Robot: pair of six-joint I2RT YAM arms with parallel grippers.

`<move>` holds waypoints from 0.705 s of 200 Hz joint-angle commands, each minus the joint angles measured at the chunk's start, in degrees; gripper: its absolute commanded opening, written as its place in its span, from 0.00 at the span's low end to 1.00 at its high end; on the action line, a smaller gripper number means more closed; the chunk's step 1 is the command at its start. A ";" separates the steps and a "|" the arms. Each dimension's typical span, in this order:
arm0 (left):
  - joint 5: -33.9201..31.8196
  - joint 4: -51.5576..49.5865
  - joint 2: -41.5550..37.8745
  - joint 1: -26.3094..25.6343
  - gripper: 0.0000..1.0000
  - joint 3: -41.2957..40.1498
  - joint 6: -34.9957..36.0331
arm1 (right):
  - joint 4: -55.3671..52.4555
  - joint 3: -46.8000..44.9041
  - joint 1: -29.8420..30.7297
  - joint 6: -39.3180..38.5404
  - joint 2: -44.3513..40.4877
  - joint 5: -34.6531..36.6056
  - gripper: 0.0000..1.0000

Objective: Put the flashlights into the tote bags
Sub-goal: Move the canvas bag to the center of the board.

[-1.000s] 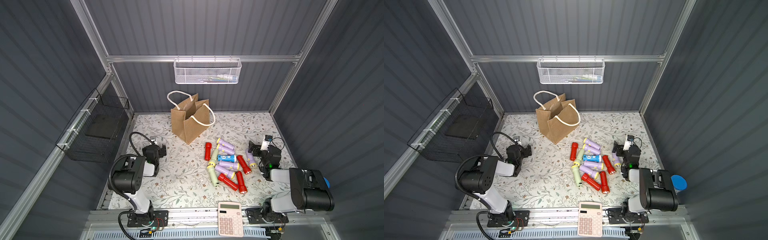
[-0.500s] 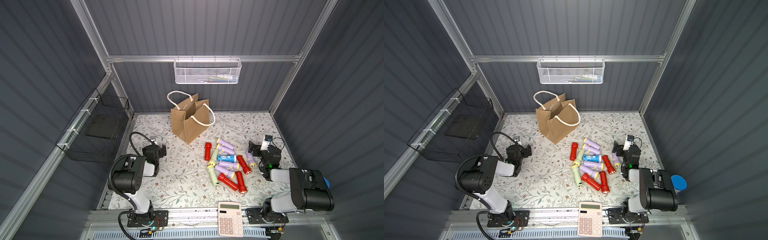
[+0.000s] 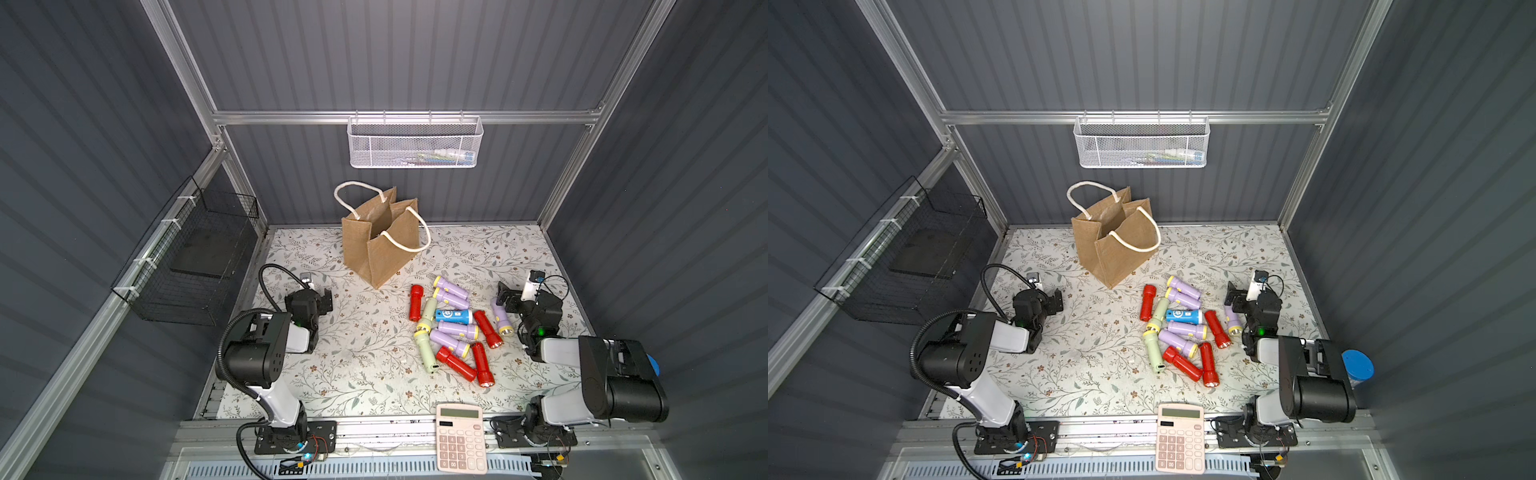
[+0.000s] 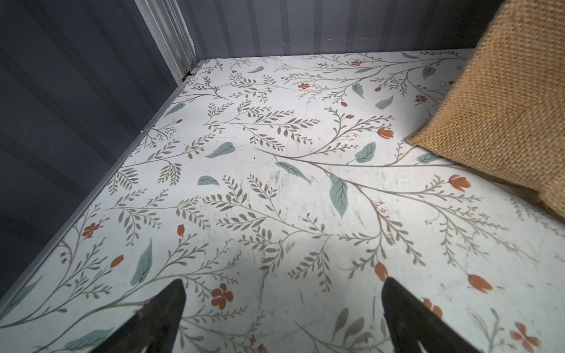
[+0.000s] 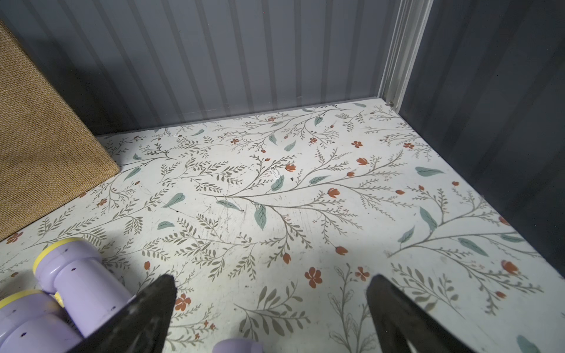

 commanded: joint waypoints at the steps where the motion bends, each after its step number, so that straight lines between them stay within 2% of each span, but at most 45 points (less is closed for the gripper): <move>1: -0.52 0.39 0.20 0.20 1.00 0.61 -0.70 | -0.05 1.14 0.19 -0.15 0.50 -0.20 0.99; 99: -0.53 0.60 0.11 0.20 1.00 0.41 -0.69 | 0.22 1.00 0.22 -0.14 0.36 -0.16 0.99; 122: -0.74 1.25 -0.08 0.16 1.00 0.41 -0.36 | -0.51 0.85 0.22 0.90 -0.97 2.24 0.99; 141: -0.69 -5.92 -2.50 0.20 1.00 3.16 -0.48 | -2.85 1.24 0.22 1.05 -3.06 2.99 0.99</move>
